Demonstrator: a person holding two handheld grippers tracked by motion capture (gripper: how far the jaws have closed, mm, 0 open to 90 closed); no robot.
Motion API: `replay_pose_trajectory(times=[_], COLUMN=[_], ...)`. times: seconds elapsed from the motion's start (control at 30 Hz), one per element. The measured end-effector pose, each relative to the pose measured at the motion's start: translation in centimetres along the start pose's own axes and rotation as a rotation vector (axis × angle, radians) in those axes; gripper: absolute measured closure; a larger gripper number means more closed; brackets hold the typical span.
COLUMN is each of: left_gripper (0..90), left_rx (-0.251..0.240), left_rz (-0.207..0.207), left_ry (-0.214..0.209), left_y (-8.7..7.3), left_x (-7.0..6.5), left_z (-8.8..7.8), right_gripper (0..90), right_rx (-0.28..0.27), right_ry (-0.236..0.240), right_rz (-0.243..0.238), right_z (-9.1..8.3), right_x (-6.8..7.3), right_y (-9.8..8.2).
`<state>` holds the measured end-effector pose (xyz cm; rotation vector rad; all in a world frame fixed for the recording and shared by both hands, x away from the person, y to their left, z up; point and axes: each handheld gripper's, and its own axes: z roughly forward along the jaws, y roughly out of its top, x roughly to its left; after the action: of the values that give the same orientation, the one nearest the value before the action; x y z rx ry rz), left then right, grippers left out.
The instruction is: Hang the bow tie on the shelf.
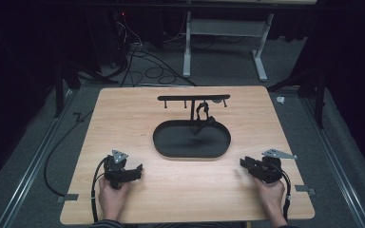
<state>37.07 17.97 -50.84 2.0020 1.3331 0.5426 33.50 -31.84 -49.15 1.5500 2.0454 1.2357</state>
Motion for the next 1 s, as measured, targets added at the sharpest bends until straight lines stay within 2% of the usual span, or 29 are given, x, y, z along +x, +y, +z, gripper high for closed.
replay_pose_trajectory(times=[0.33, 0.77, 0.87, 0.97, 1.0], left_gripper=[11.9, 11.9, 11.9, 11.9, 11.9], left_rx=[0.000, 0.000, 0.000, 0.000, 0.000], left_rz=[0.000, 0.000, 0.000, 0.000, 0.000], left_ry=[0.000, 0.000, 0.000, 0.000, 0.000], left_y=[0.0, 0.0, 0.0, 0.0, 0.0], left_x=[0.0, 0.0, 0.0, 0.0, 0.0], left_z=[0.0, 0.0, 0.0, 0.0, 0.0], right_gripper=[67.8, 65.3, 61.2, 56.4, 56.4], right_rx=[0.037, 0.053, 0.062, 0.073, 0.073], right_ry=[-0.032, -0.067, -0.092, -0.132, -0.132], right_rz=[-0.019, -0.039, -0.071, -0.138, -0.138], right_z=[0.8, 1.2, 1.4, 1.6, 1.6], right_x=[0.2, 0.3, 0.6, 1.2, 1.2], right_y=[-0.2, -0.5, -0.5, -0.5, -0.5])
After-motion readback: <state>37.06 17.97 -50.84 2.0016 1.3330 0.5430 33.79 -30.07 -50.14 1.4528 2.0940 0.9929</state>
